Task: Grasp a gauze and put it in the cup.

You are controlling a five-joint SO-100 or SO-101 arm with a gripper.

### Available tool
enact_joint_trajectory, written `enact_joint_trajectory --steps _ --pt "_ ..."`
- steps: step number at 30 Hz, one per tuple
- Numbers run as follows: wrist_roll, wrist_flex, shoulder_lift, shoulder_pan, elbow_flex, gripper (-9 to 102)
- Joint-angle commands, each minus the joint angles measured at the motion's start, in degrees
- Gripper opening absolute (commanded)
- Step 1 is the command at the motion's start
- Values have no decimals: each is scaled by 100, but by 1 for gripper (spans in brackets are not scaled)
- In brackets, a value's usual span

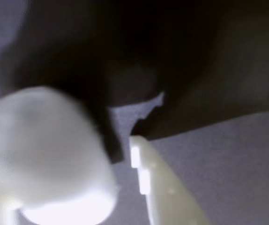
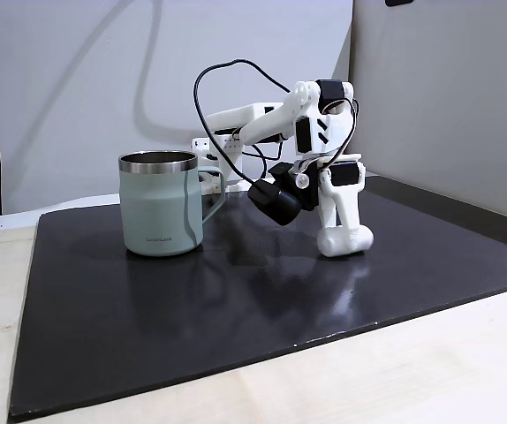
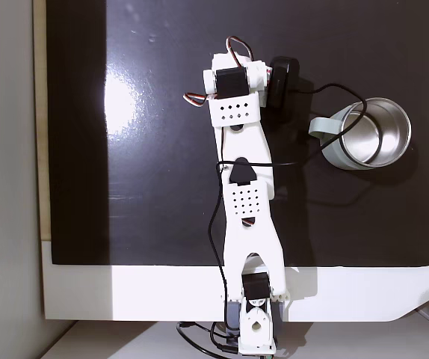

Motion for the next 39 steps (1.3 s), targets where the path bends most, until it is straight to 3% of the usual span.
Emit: enact_joint_trajectory --steps 1,4,12,25,33,39 --pt "-35 -97 -70 -167 -606 10" --pt "-141 -70 -88 -167 -642 2" --pt "-70 229 334 -220 -747 0" --pt "18 237 3955 211 1881 0" --pt "-132 255 5748 1116 2821 0" --pt "-255 290 6311 2329 2865 0"
